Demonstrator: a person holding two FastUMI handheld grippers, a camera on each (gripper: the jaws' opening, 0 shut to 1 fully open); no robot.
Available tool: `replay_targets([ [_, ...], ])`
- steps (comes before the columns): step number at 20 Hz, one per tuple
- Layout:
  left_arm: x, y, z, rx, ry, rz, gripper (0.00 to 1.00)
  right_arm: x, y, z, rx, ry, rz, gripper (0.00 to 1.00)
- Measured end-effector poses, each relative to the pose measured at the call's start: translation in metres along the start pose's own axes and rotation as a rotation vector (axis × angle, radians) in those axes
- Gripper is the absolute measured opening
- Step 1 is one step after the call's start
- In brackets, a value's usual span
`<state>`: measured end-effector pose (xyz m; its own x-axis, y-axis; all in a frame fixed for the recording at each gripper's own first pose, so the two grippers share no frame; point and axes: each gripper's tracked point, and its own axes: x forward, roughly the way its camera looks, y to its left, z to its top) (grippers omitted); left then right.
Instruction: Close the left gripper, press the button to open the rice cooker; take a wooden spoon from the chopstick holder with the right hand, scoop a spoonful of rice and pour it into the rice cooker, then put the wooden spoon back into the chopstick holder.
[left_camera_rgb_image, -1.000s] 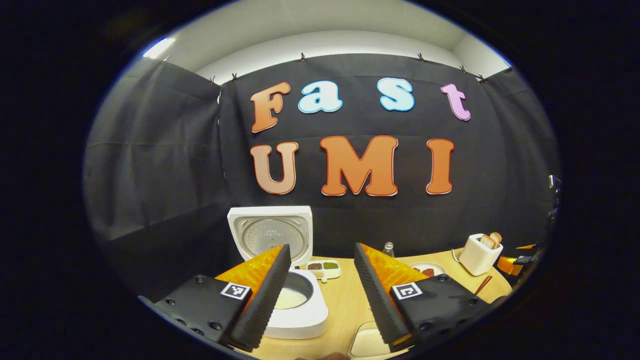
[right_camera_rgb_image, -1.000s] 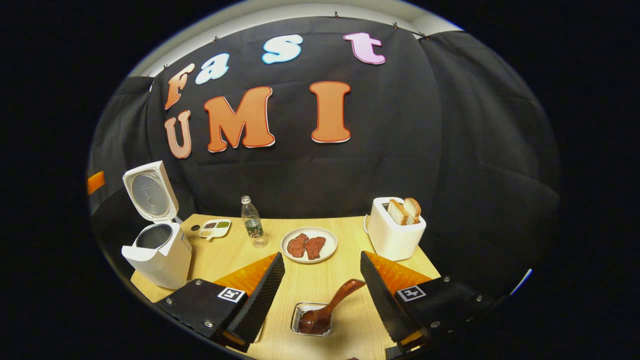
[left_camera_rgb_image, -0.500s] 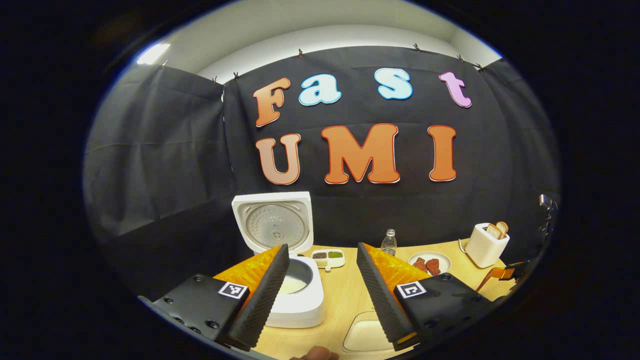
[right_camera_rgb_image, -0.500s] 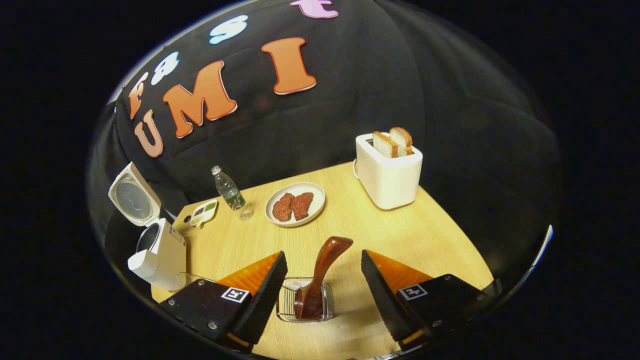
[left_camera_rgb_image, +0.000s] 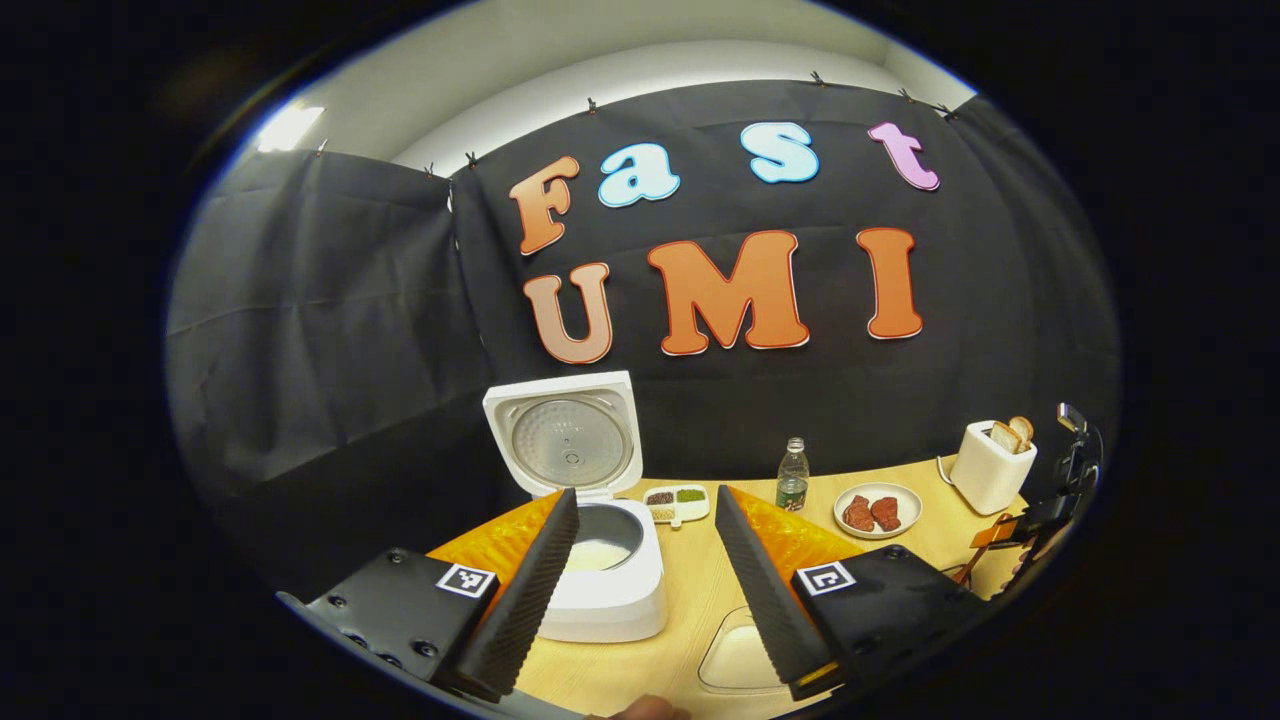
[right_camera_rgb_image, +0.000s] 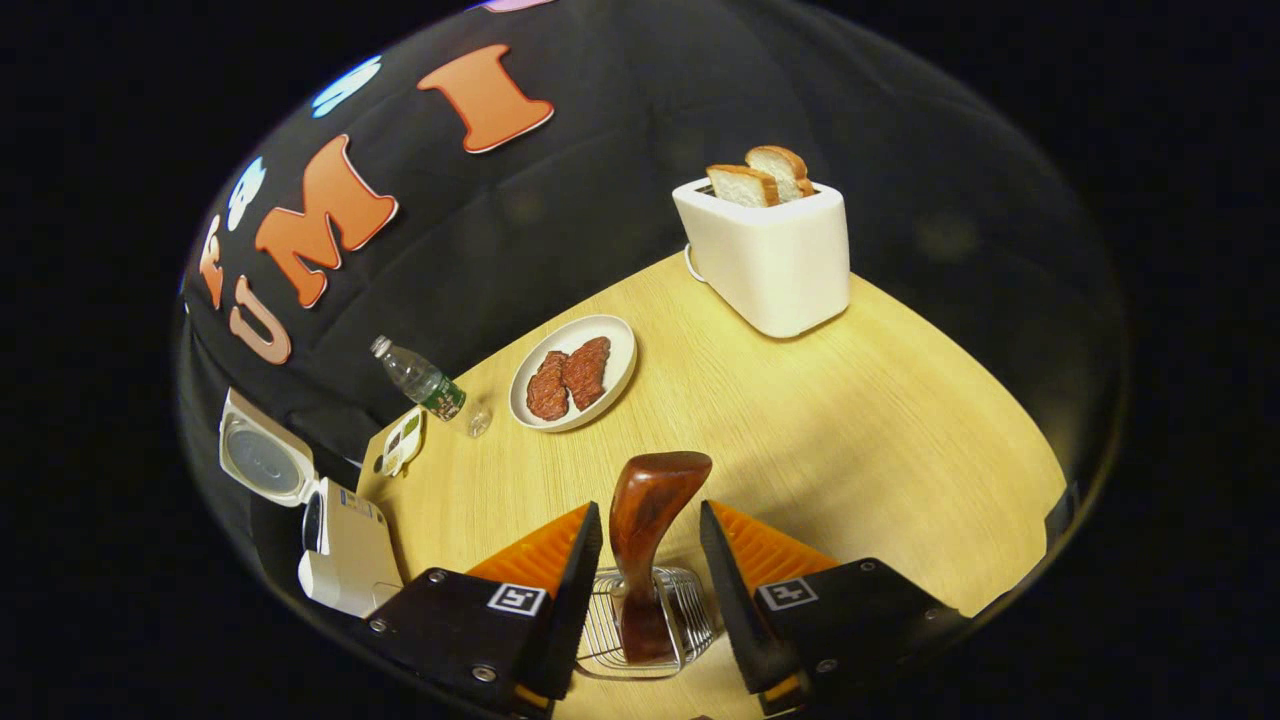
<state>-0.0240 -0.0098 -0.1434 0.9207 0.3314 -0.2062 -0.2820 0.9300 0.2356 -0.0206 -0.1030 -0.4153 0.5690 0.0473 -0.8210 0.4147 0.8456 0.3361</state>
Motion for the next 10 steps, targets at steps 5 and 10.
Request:
replay_targets([
  [5,0.0,0.002,-0.007,0.006,0.018,0.007,0.94,0.006,0.007,-0.007,0.073,0.029,0.025,0.34],
  [10,0.008,0.003,-0.008,0.003,0.012,-0.011,0.96,-0.01,0.004,-0.01,0.098,-0.003,0.028,0.2],
])
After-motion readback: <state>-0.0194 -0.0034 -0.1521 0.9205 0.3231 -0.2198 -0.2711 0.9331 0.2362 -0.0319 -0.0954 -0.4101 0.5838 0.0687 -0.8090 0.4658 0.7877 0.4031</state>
